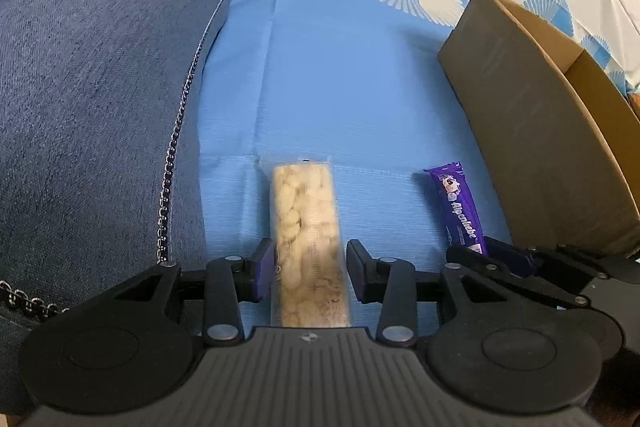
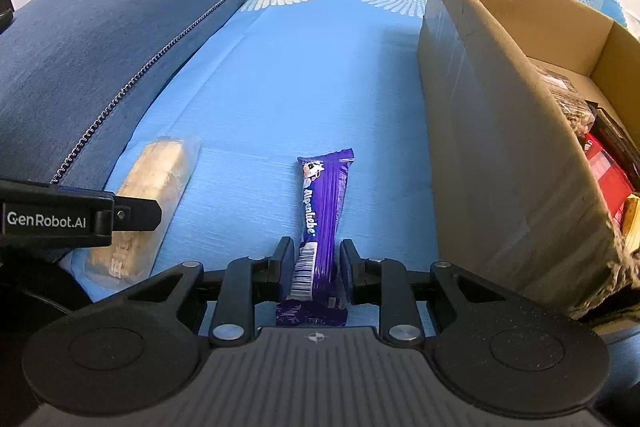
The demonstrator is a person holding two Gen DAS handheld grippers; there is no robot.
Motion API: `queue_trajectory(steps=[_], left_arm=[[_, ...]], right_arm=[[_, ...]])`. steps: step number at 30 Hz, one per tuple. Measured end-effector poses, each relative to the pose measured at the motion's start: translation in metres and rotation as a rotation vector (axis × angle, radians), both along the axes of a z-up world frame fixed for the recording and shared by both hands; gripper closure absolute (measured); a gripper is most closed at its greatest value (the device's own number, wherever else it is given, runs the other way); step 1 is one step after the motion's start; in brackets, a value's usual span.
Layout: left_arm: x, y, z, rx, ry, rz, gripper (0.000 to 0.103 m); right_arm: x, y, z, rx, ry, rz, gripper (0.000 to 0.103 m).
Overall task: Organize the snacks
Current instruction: 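Grasp the clear peanut bar packet with the left gripper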
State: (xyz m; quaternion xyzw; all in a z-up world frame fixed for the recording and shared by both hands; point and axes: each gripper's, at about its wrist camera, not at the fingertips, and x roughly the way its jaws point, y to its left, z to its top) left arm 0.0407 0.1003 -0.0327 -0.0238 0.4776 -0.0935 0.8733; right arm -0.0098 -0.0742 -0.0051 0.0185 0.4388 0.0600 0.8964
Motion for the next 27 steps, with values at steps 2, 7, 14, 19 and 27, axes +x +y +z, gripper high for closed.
queue_trajectory(steps=[2,7,14,19,27], left_arm=[[0.002,0.002,-0.001,-0.006,0.011,0.005,0.056],[0.009,0.001,-0.004,-0.006,0.045,0.001,0.052],[0.012,-0.004,-0.007,0.008,0.074,-0.004,0.052],[0.014,-0.007,-0.008,0.021,0.081,-0.01,0.052],[0.015,-0.01,-0.008,0.034,0.082,-0.011,0.052]], right_arm=[[0.0,0.001,0.0,-0.004,0.001,0.003,0.077],[0.002,0.001,-0.002,-0.008,0.008,0.004,0.077],[0.004,0.003,-0.005,-0.018,0.008,0.012,0.077],[0.005,0.002,-0.006,-0.021,0.012,0.012,0.077],[0.003,0.006,-0.004,-0.036,-0.007,0.025,0.079]])
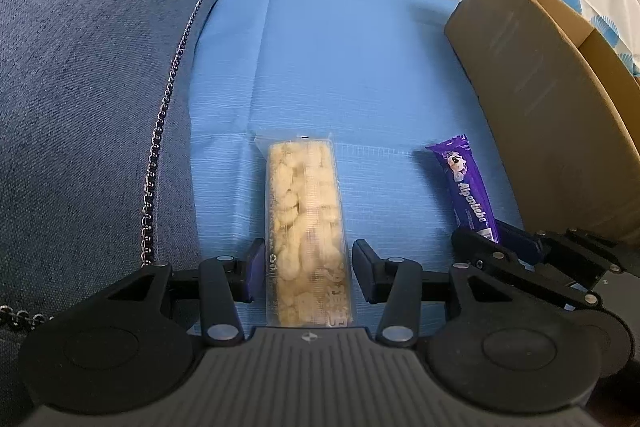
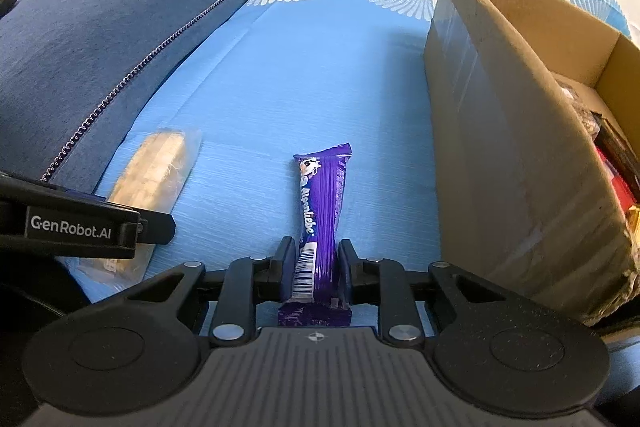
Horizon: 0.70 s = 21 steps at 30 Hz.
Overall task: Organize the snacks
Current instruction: 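Grasp the clear peanut bar packet with the left gripper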
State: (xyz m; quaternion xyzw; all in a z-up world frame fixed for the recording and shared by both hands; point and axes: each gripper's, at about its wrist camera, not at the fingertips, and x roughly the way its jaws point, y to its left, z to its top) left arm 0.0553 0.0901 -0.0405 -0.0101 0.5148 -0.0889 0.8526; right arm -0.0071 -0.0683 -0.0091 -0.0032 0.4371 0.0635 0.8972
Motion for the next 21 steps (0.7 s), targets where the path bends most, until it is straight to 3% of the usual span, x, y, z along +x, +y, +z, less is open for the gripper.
queue_trajectory(steps=[18,21], left_arm=[[0.001,-0.009,0.0,0.043,0.004,-0.004,0.053],[0.001,-0.012,0.0,0.057,0.001,-0.001,0.059]], right_arm=[[-0.016,-0.006,0.016,0.038,-0.065,0.019,0.079],[-0.021,-0.008,0.024,0.05,-0.086,0.03,0.079]])
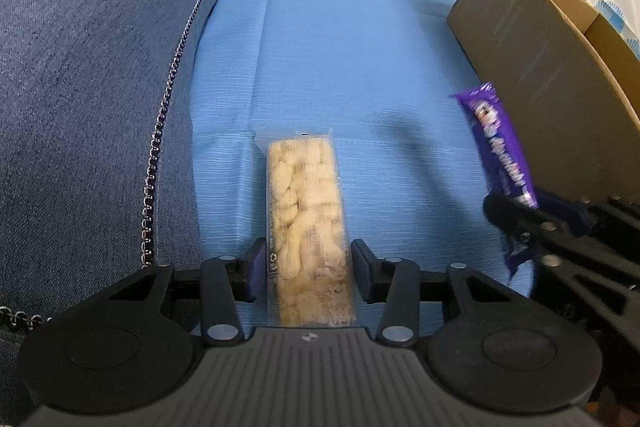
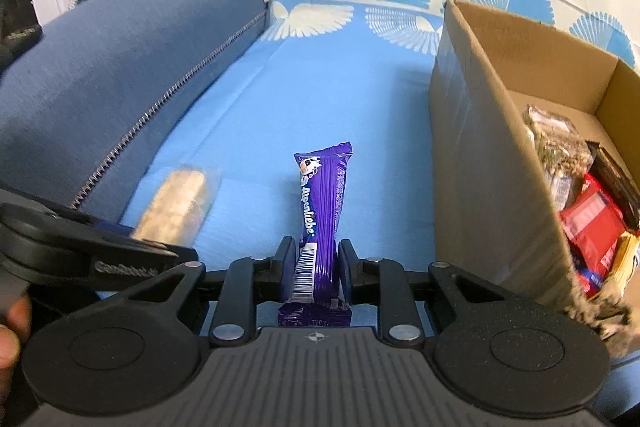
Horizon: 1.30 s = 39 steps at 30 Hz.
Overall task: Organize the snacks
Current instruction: 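Grasp the clear peanut bar packet with the left gripper, then carry the peanut bar with the left gripper while the right carries the purple bar over the box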
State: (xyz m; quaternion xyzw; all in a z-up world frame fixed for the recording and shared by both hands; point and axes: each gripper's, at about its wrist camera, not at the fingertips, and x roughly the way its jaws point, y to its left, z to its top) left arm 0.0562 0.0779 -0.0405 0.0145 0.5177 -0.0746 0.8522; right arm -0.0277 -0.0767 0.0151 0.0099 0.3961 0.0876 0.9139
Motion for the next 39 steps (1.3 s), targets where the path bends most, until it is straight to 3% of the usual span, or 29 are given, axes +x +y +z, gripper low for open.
queue_trajectory(steps=[7,13,18,23,26,28,30,34,39], left_arm=[[-0.002,-0.001,0.005,-0.004,-0.035,0.017,0.063],[-0.012,0.001,0.022,-0.072,-0.139,0.007,0.063],[-0.024,-0.001,0.034,-0.1,-0.24,-0.003,0.063],[-0.035,-0.01,0.044,-0.08,-0.313,-0.019,0.063],[-0.031,-0.008,0.045,-0.153,-0.246,0.057,0.063],[-0.029,-0.005,0.047,-0.235,-0.186,0.146,0.063],[-0.027,-0.009,0.055,-0.261,-0.167,0.174,0.063],[-0.009,-0.04,0.086,-0.274,-0.187,0.13,0.063],[0.014,-0.093,0.132,-0.308,-0.269,0.067,0.063]], right_arm=[[-0.011,-0.011,0.025,0.037,-0.059,0.018,0.079],[-0.028,-0.031,0.062,0.09,-0.135,0.052,0.079],[-0.038,-0.063,0.108,0.107,-0.246,0.083,0.079],[-0.045,-0.111,0.144,0.054,-0.391,0.08,0.079],[-0.046,-0.14,0.143,0.043,-0.434,0.026,0.079],[-0.049,-0.159,0.129,0.076,-0.434,-0.043,0.079],[-0.048,-0.174,0.114,0.116,-0.401,-0.113,0.079],[-0.037,-0.189,0.108,0.166,-0.378,-0.178,0.079],[-0.024,-0.206,0.098,0.169,-0.323,-0.245,0.079]])
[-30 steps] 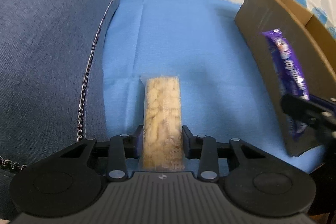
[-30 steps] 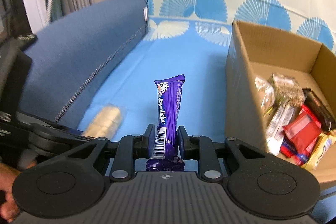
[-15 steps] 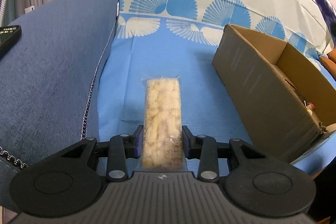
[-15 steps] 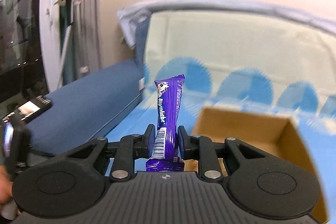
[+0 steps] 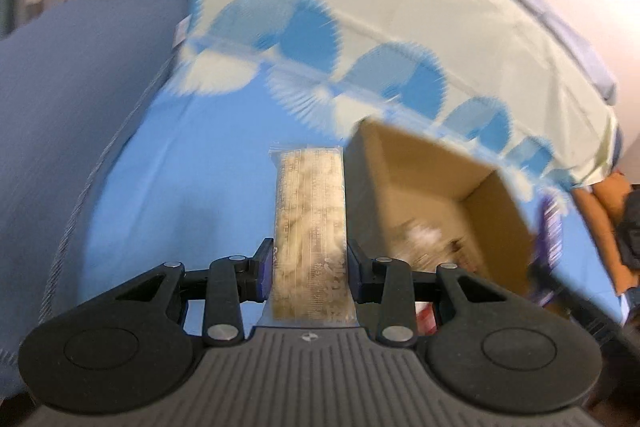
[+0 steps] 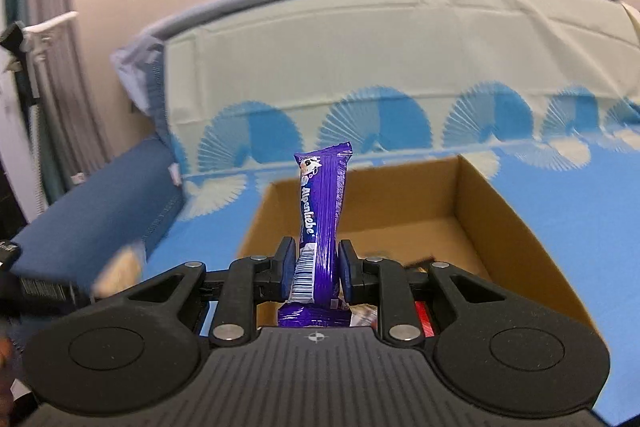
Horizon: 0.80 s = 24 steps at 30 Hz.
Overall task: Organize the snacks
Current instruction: 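Carry the peanut bar with the left gripper while the right carries the purple bar over the box, then open both grippers to drop the peanut bar and purple bar into the box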
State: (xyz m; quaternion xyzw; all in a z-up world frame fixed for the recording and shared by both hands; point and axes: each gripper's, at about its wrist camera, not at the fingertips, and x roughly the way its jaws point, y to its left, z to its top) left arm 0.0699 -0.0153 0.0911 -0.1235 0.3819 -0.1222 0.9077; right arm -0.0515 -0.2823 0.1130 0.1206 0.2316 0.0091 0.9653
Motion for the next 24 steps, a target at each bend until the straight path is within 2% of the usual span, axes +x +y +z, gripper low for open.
queue_trajectory(steps=[5,9,12,13,14,15,16,17,20,24], left_arm=[[0.012,-0.067,0.039,0.001,-0.108,-0.105,0.063],[0.012,-0.117,0.065,0.042,-0.221,-0.199,0.063],[0.008,-0.143,0.074,0.063,-0.254,-0.268,0.062],[0.006,-0.148,0.075,0.068,-0.253,-0.296,0.056],[0.003,-0.151,0.074,0.07,-0.25,-0.315,0.043],[-0.001,-0.153,0.073,0.073,-0.251,-0.326,0.037],[-0.004,-0.153,0.071,0.077,-0.253,-0.33,0.026],[-0.008,-0.152,0.069,0.082,-0.256,-0.332,0.02],[-0.019,-0.141,0.061,0.106,-0.258,-0.318,0.015],[-0.037,-0.123,0.053,0.149,-0.274,-0.273,0.013]], right_arm=[[0.005,-0.016,-0.009,0.028,0.044,-0.078,0.079],[0.004,-0.025,-0.014,0.053,0.058,-0.111,0.079],[0.002,-0.027,-0.014,0.049,0.052,-0.115,0.079],[0.002,-0.026,-0.013,0.044,0.053,-0.116,0.078],[0.002,-0.026,-0.014,0.04,0.057,-0.118,0.073],[0.003,-0.026,-0.015,0.038,0.067,-0.119,0.067],[0.003,-0.025,-0.015,0.041,0.075,-0.116,0.052],[0.002,-0.025,-0.015,0.044,0.075,-0.116,0.044],[-0.001,-0.024,-0.013,0.035,0.064,-0.117,0.031],[-0.003,-0.023,-0.014,0.036,0.077,-0.114,0.024]])
